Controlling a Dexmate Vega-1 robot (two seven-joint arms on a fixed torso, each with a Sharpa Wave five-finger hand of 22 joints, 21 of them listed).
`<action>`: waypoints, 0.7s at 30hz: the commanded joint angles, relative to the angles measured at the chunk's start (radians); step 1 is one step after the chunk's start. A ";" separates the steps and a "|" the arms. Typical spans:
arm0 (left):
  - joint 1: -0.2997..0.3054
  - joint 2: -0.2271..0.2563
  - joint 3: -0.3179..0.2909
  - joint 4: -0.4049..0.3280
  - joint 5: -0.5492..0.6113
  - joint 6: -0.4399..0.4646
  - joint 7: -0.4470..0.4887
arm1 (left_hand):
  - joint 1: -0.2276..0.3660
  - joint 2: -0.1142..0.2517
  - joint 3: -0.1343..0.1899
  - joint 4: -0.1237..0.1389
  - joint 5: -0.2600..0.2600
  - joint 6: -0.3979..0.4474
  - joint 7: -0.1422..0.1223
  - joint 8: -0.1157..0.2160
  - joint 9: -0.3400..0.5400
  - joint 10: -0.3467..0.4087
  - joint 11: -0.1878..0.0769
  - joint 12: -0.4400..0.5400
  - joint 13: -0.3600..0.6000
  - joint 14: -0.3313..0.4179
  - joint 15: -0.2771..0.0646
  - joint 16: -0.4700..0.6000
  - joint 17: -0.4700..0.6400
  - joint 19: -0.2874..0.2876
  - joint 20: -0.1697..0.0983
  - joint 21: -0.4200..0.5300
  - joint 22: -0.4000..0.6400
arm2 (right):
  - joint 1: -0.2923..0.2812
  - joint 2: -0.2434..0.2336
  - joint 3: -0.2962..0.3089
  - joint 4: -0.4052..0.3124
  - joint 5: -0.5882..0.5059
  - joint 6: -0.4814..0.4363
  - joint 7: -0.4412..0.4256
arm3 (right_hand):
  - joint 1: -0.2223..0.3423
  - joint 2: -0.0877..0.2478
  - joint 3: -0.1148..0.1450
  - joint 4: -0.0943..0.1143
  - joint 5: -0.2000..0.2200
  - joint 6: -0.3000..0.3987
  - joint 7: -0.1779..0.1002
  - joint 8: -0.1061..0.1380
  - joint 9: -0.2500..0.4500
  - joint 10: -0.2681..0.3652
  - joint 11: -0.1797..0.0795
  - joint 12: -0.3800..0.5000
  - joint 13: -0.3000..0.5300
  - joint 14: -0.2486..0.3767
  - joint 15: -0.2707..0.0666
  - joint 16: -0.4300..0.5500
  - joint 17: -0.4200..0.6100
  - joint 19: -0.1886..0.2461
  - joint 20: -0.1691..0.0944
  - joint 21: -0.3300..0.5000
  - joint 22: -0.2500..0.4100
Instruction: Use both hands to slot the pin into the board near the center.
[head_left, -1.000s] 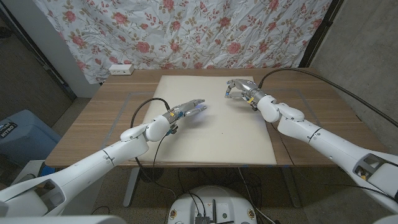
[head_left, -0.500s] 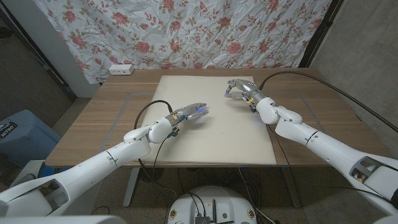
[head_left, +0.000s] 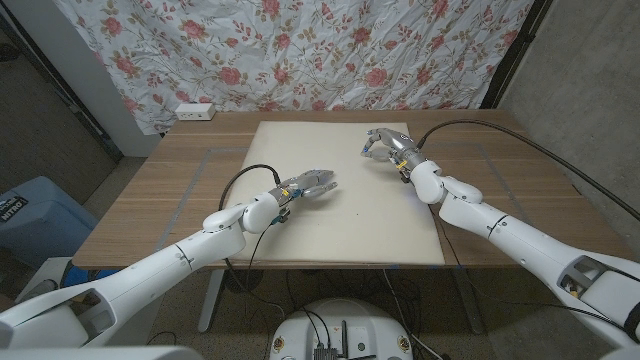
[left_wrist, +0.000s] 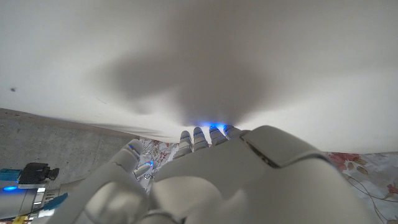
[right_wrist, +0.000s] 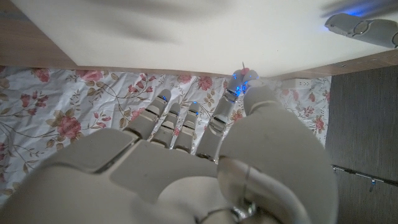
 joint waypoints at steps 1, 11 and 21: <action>-0.010 -0.008 0.015 0.017 0.010 0.001 -0.021 | -0.006 0.100 -0.006 -0.001 -0.003 -0.009 0.001 0.001 0.003 -0.012 -0.001 0.001 -0.001 -0.013 -0.053 0.000 0.004 -0.039 -0.138 0.007 0.004 | -0.024 0.029 0.006 -0.002 0.036 -0.050 -0.040 | 0.009 0.004 -0.004 0.000 0.007 0.016 -0.006 0.006 0.003 -0.010 0.002 -0.004 0.003 -0.012 -0.010 -0.006 0.001 -0.020 0.004 -0.004 0.001; -0.014 -0.012 0.019 0.019 0.015 0.004 -0.022 | -0.005 0.102 -0.013 -0.001 -0.002 -0.010 0.002 0.003 0.003 -0.012 -0.004 0.002 -0.001 -0.010 -0.050 0.002 0.004 -0.044 -0.144 0.010 0.004 | -0.032 0.047 0.007 0.018 0.070 -0.055 -0.076 | 0.009 0.004 -0.006 0.000 0.007 0.019 -0.006 0.005 0.000 -0.015 0.003 -0.005 0.003 -0.022 -0.003 -0.011 0.000 -0.028 0.006 0.000 0.001; -0.010 -0.012 0.021 0.010 0.022 0.020 -0.020 | -0.003 0.107 -0.028 -0.003 0.000 -0.008 0.007 0.009 0.003 -0.009 0.001 0.006 -0.001 -0.006 -0.047 0.005 0.002 -0.050 -0.145 0.016 0.003 | -0.038 0.048 -0.004 0.040 0.070 -0.031 -0.118 | 0.010 0.003 -0.006 0.000 0.008 0.022 -0.003 0.004 -0.003 -0.012 0.002 -0.003 0.003 -0.020 -0.003 -0.010 -0.001 -0.024 0.005 0.006 0.001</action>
